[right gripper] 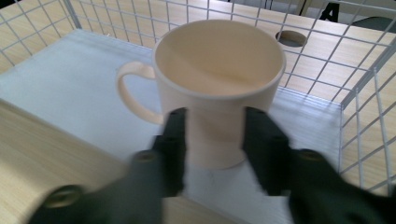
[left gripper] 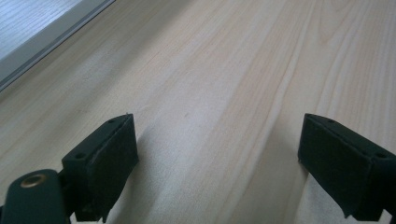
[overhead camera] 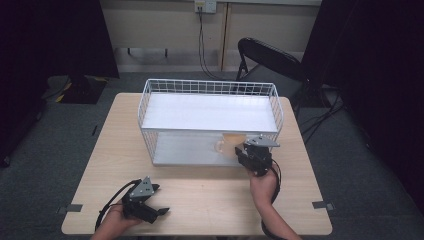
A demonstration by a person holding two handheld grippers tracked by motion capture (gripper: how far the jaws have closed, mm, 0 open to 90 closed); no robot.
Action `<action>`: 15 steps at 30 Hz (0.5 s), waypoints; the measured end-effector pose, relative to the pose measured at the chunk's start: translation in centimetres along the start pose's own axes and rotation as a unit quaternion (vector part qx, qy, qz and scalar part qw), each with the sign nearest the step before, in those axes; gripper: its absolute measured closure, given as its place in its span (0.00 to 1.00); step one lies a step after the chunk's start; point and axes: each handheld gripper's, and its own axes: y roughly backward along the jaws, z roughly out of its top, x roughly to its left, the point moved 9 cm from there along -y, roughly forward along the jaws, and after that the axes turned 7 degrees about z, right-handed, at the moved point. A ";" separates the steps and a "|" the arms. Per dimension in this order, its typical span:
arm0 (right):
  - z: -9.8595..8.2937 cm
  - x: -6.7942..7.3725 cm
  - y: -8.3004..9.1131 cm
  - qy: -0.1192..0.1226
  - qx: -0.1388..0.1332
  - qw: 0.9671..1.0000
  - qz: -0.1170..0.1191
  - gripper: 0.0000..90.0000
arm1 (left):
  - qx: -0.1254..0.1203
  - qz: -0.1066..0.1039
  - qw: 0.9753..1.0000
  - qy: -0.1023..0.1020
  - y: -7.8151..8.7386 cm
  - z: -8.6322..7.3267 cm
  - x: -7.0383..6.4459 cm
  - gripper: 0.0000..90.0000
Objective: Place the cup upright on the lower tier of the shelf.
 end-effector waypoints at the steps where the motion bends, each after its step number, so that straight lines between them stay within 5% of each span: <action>1: 0.0 0.0 0.0 0.000 0.000 1.000 0.000 0.61 | 0.000 0.000 1.000 0.000 0.0 0.0 0.0 0.13; 7: -0.3 1.1 0.5 0.021 0.005 0.999 0.031 0.31 | 0.001 0.000 1.000 -0.002 0.0 0.0 0.0 0.13; 15: 0.1 1.7 1.3 0.034 0.003 0.998 0.056 0.20 | 0.002 0.000 1.000 -0.003 0.0 0.0 0.0 0.13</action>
